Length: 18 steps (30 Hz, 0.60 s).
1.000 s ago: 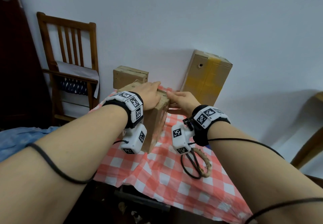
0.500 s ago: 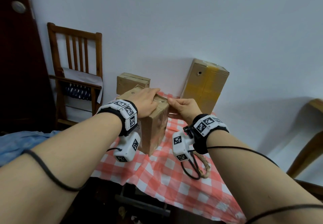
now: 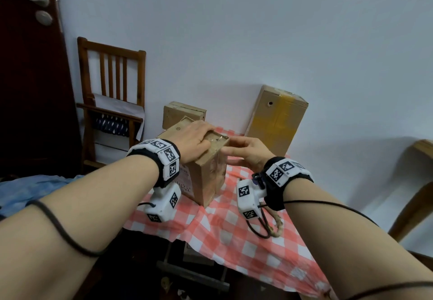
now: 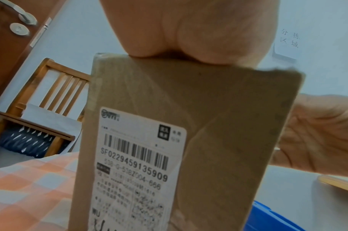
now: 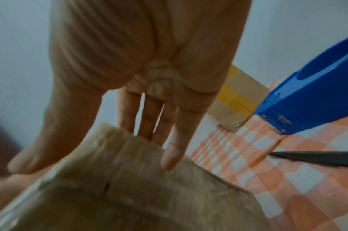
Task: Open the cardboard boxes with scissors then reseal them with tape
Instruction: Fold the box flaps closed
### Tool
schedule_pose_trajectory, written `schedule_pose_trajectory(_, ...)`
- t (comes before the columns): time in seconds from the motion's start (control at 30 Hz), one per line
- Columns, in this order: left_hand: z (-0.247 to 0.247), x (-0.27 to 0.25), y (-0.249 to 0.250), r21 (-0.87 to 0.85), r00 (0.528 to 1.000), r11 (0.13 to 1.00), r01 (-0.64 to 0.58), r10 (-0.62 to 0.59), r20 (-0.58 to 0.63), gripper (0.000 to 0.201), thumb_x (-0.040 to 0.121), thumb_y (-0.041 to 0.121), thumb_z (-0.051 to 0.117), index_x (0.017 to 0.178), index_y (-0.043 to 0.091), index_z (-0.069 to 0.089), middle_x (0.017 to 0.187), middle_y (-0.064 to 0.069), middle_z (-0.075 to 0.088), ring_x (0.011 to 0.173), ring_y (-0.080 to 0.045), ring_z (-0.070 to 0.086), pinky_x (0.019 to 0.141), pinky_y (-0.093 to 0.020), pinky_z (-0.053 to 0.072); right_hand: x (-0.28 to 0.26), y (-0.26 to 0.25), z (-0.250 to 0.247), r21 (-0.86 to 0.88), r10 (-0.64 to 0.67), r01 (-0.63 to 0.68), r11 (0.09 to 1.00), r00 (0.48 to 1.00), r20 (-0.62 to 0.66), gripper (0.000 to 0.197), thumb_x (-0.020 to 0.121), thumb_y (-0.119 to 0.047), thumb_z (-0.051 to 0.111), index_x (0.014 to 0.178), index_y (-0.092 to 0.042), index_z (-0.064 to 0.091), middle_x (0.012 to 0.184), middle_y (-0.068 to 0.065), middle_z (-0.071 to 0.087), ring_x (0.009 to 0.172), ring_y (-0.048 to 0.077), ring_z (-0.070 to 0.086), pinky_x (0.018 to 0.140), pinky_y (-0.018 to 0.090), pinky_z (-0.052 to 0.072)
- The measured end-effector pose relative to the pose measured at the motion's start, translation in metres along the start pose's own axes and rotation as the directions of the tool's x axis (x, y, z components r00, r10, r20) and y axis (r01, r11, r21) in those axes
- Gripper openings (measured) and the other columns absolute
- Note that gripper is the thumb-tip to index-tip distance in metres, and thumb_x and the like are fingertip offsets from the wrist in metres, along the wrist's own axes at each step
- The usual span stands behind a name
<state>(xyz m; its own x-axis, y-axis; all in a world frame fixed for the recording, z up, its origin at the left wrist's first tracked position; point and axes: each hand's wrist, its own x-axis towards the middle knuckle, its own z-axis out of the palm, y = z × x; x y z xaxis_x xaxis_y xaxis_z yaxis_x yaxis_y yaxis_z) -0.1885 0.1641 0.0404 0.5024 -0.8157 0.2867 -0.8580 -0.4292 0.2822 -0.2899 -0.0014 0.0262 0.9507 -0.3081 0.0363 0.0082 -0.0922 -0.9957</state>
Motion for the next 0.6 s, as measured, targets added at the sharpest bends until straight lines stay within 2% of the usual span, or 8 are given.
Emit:
schedule_pose_trajectory(0.1, -0.002, -0.003, 0.002, 0.027, 0.999, 0.999, 0.042, -0.042, -0.008, 0.052, 0.095, 0.051, 0.044, 0.137, 0.021, 0.041, 0.140, 0.001, 0.045, 0.128, -0.016, 0.040, 0.098, -0.027, 0.029, -0.003, -0.003, 0.009, -0.176, -0.052, 0.053, 0.983, 0.999, 0.011, 0.016, 0.075, 0.001, 0.075, 0.089, -0.006, 0.071, 0.078, 0.004, 0.071, 0.077, 0.015, 0.068, 0.072, 0.023, 0.056)
schedule_pose_trajectory(0.2, -0.007, -0.004, 0.005, -0.004, 0.998, 0.998, 0.057, -0.057, -0.015, 0.051, 0.094, 0.053, 0.046, 0.132, 0.020, 0.045, 0.136, -0.001, 0.047, 0.124, -0.017, 0.042, 0.092, -0.024, 0.027, -0.005, -0.005, 0.007, -0.115, -0.088, 0.076, 0.990, 0.991, -0.099, 0.015, 0.077, 0.009, 0.070, 0.081, -0.005, 0.072, 0.070, 0.003, 0.072, 0.073, 0.018, 0.069, 0.075, 0.027, 0.059)
schedule_pose_trajectory(0.27, -0.008, -0.003, 0.007, -0.026, 0.997, 0.997, 0.077, -0.076, 0.034, 0.053, 0.091, 0.057, 0.048, 0.132, 0.023, 0.045, 0.141, -0.002, 0.042, 0.134, -0.018, 0.031, 0.102, -0.028, 0.022, -0.008, -0.007, 0.006, -0.032, -0.056, 0.052, 0.998, 0.989, -0.138, 0.019, 0.079, 0.014, 0.065, 0.077, -0.004, 0.071, 0.065, 0.004, 0.071, 0.069, 0.018, 0.068, 0.073, 0.027, 0.059)
schedule_pose_trajectory(0.33, -0.008, -0.005, 0.012, -0.003, 0.984, 0.994, 0.107, -0.105, 0.142, 0.073, 0.079, 0.070, 0.055, 0.137, 0.030, 0.039, 0.154, 0.002, 0.025, 0.146, -0.018, 0.009, 0.115, -0.045, 0.006, -0.011, -0.008, 0.007, -0.032, -0.031, 0.027, 0.999, 0.991, -0.131, 0.027, 0.079, 0.020, 0.059, 0.075, -0.003, 0.071, 0.064, 0.004, 0.070, 0.067, 0.017, 0.068, 0.070, 0.024, 0.059)
schedule_pose_trajectory(0.37, -0.008, -0.006, 0.014, 0.030, 0.976, 0.993, 0.111, -0.115, 0.183, 0.081, 0.074, 0.070, 0.061, 0.141, 0.033, 0.034, 0.157, 0.003, 0.017, 0.147, -0.017, 0.001, 0.115, -0.051, 0.000, -0.012, -0.008, 0.008, -0.047, -0.025, 0.018, 0.999, 0.991, -0.135, 0.032, 0.078, 0.023, 0.055, 0.075, -0.005, 0.071, 0.064, 0.003, 0.070, 0.067, 0.016, 0.067, 0.069, 0.024, 0.059)
schedule_pose_trajectory(0.4, -0.007, -0.007, 0.015, 0.055, 0.974, 0.993, 0.103, -0.112, 0.197, 0.083, 0.074, 0.063, 0.067, 0.143, 0.033, 0.030, 0.158, 0.003, 0.012, 0.147, -0.017, -0.001, 0.115, -0.052, 0.000, -0.012, -0.009, 0.010, -0.060, -0.021, 0.012, 0.998, 0.989, -0.144, 0.038, 0.076, 0.026, 0.051, 0.073, -0.006, 0.072, 0.063, 0.002, 0.071, 0.066, 0.015, 0.067, 0.068, 0.023, 0.059)
schedule_pose_trajectory(0.5, -0.011, -0.002, 0.017, 0.010, 0.975, 0.999, 0.038, -0.040, 0.217, 0.073, 0.080, 0.030, 0.071, 0.144, 0.026, 0.035, 0.150, -0.002, 0.028, 0.141, -0.019, 0.019, 0.112, -0.035, 0.020, -0.013, -0.008, 0.009, -0.050, -0.010, 0.002, 0.999, 0.987, -0.161, 0.044, 0.072, 0.027, 0.045, 0.074, -0.006, 0.074, 0.065, 0.005, 0.071, 0.064, 0.015, 0.067, 0.069, 0.025, 0.059)
schedule_pose_trajectory(0.6, -0.016, 0.007, 0.028, 0.078, 0.955, 0.997, -0.001, -0.022, 0.296, 0.073, 0.078, 0.025, 0.065, 0.145, 0.033, 0.037, 0.149, 0.004, 0.037, 0.136, -0.017, 0.035, 0.111, -0.033, 0.031, -0.013, -0.006, 0.005, -0.052, 0.020, -0.031, 0.998, 0.980, -0.197, 0.037, 0.072, 0.025, 0.047, 0.076, -0.002, 0.073, 0.066, 0.007, 0.071, 0.069, 0.019, 0.067, 0.070, 0.027, 0.059)
